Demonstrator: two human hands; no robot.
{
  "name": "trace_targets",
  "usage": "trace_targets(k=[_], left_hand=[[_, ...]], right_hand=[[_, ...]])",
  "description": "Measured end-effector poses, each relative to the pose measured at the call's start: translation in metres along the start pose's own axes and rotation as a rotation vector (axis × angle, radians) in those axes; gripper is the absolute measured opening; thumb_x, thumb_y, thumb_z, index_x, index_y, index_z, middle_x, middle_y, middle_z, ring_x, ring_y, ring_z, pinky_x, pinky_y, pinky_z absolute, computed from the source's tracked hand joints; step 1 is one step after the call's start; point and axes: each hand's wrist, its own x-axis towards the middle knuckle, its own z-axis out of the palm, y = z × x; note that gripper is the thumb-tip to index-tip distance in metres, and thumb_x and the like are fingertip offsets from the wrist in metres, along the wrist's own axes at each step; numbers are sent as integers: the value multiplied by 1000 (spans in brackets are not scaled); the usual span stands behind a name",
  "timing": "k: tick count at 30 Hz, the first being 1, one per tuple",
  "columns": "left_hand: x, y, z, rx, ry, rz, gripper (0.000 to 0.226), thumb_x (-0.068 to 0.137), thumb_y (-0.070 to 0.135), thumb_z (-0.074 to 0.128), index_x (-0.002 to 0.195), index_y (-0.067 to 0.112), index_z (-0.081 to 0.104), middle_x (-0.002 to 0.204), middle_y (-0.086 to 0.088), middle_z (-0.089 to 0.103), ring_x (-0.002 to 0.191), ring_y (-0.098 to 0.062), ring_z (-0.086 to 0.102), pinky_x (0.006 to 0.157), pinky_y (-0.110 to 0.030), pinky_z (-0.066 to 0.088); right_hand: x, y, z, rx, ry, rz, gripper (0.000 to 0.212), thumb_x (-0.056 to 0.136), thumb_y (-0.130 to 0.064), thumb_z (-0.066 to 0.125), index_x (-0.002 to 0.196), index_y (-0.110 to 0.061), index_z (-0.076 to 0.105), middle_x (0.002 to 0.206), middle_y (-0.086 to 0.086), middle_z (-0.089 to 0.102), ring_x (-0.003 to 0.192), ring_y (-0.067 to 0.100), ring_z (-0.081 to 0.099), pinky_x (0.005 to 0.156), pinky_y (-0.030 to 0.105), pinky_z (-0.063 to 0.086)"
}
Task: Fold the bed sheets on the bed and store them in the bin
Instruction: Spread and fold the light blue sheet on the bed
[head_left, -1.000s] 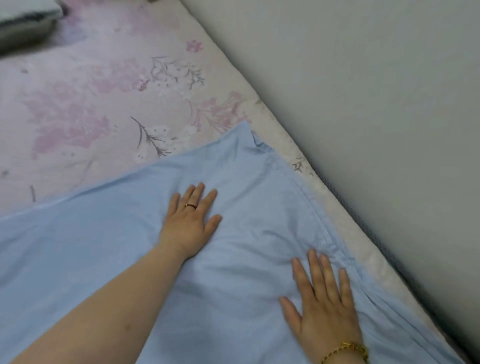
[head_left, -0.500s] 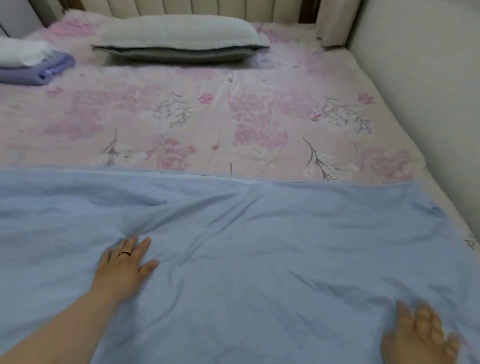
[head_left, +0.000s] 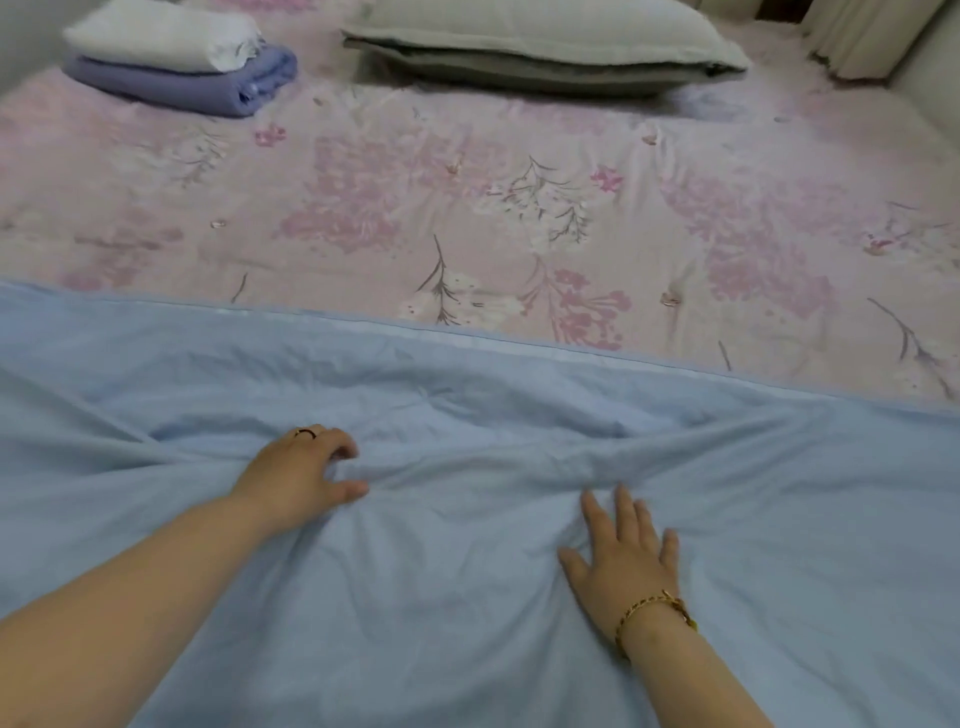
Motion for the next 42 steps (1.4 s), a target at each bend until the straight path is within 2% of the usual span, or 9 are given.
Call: trace_targets(k=[4, 9, 17, 19, 23, 27, 32, 39, 42], left_hand=[[10, -24, -7, -235, -79, 39, 22, 78, 32, 71, 74, 31, 49, 81, 11, 51, 82, -9, 52, 63, -13, 35], [16, -26, -25, -416, -256, 153, 22, 80, 18, 70, 64, 22, 56, 79, 2, 61, 65, 0, 52, 64, -9, 39], [16, -32, -38, -259, -467, 69, 35, 98, 34, 38, 72, 20, 56, 84, 2, 59, 74, -8, 50, 70, -12, 36], [16, -34, -38, -34, -431, 112, 10, 93, 29, 48, 95, 22, 55, 107, 1, 58, 87, -10, 49, 70, -15, 36], [10, -41, -34, 279, -273, 216, 47, 83, 32, 61, 127, 26, 44, 132, 6, 43, 122, -12, 42, 94, -20, 33], [7, -46, -29, 230, -359, 146, 25, 82, 37, 62, 104, 32, 51, 107, 10, 55, 102, -12, 51, 72, -15, 36], [5, -54, -39, 74, -268, 171, 28, 83, 42, 60, 63, 29, 46, 76, 13, 50, 85, -13, 50, 65, -22, 32], [27, -51, -67, -222, 214, 104, 15, 89, 18, 57, 96, 10, 68, 92, -6, 64, 96, -26, 58, 72, -26, 34], [45, -44, -73, -143, 266, 76, 15, 91, 24, 54, 98, 13, 62, 90, -5, 56, 88, -26, 52, 69, -28, 31]], right_hand=[[10, -11, -22, -84, 11, 79, 62, 93, -50, 36, 145, -27, 15, 155, 3, 10, 142, 22, 16, 114, 38, 17], [33, -34, -69, -66, 259, -112, 48, 90, -35, 50, 135, -22, 37, 143, 0, 35, 133, 19, 31, 108, 28, 21], [55, -74, -110, 83, -422, 26, 62, 86, -64, 37, 120, -16, 57, 127, 2, 49, 123, 24, 45, 108, 35, 30], [55, -73, -115, 59, -426, 88, 62, 90, -61, 30, 117, -13, 58, 125, 5, 50, 120, 25, 46, 105, 35, 29], [51, -66, -106, -233, -449, -28, 37, 93, -44, 44, 117, -20, 59, 118, -5, 54, 115, 19, 51, 100, 29, 39], [48, -56, -89, -161, -521, -72, 8, 85, -38, 57, 88, -30, 60, 95, -8, 59, 88, 10, 56, 87, 24, 45], [43, -48, -88, 40, -441, -122, 25, 85, -23, 60, 61, -24, 54, 69, -6, 57, 59, 6, 45, 56, 14, 37], [46, -46, -101, 289, -302, -155, 10, 86, -35, 61, 91, -28, 56, 82, -10, 52, 80, 9, 50, 76, 20, 37], [59, -47, -112, 333, -140, -186, 19, 84, -25, 64, 71, -18, 52, 68, -3, 47, 62, 9, 45, 58, 19, 35]])
